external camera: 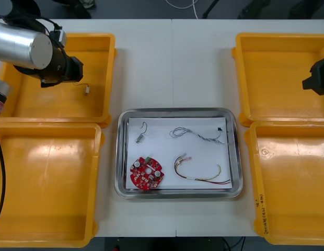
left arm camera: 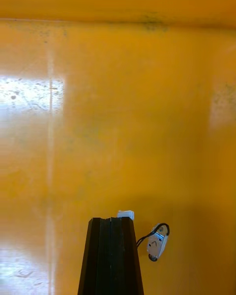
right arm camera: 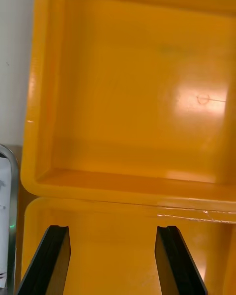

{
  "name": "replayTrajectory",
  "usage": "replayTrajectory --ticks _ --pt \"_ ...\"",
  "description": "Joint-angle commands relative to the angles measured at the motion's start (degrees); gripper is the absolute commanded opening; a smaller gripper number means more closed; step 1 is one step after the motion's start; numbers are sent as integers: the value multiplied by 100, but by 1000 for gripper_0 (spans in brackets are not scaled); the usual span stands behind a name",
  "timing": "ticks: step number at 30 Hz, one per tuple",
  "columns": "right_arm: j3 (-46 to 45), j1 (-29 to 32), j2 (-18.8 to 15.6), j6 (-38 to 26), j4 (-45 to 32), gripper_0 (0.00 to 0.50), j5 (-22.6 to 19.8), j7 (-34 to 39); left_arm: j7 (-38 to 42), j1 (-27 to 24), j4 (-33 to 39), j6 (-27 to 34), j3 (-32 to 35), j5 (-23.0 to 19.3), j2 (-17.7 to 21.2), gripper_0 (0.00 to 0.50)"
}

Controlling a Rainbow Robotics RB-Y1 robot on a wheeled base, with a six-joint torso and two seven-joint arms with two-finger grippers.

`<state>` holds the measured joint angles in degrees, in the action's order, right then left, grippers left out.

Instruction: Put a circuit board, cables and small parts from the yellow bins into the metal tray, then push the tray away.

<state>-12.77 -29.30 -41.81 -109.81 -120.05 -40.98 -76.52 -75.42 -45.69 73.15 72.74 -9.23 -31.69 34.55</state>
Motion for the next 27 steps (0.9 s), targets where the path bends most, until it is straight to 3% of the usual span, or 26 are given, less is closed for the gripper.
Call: replayTrajectory --ticks 1,17,19,22,23,25,27 --pt "-445 338 -389 -19 -177 500 -287 735 -1133 52 217 39 317 -118 421 0" --pt "-770 1173 -846 -19 -133 500 -709 866 -1405 377 217 -128 396 -189 658 6" --pt "-806 1190 -864 -19 -36 500 -780 831 -1388 377 217 -146 396 -197 658 110" --pt "-832 1208 -872 -19 52 500 -815 779 -1379 377 217 -181 396 -206 650 404" --pt "-832 1243 -872 -19 52 500 -815 779 -1379 377 217 -190 396 -206 658 469" --pt "-832 1331 -890 -19 52 500 -815 779 -1379 386 217 -198 396 -206 650 500" --pt "-832 1419 -925 -19 52 500 -806 779 -1379 386 217 -198 396 -215 650 500"
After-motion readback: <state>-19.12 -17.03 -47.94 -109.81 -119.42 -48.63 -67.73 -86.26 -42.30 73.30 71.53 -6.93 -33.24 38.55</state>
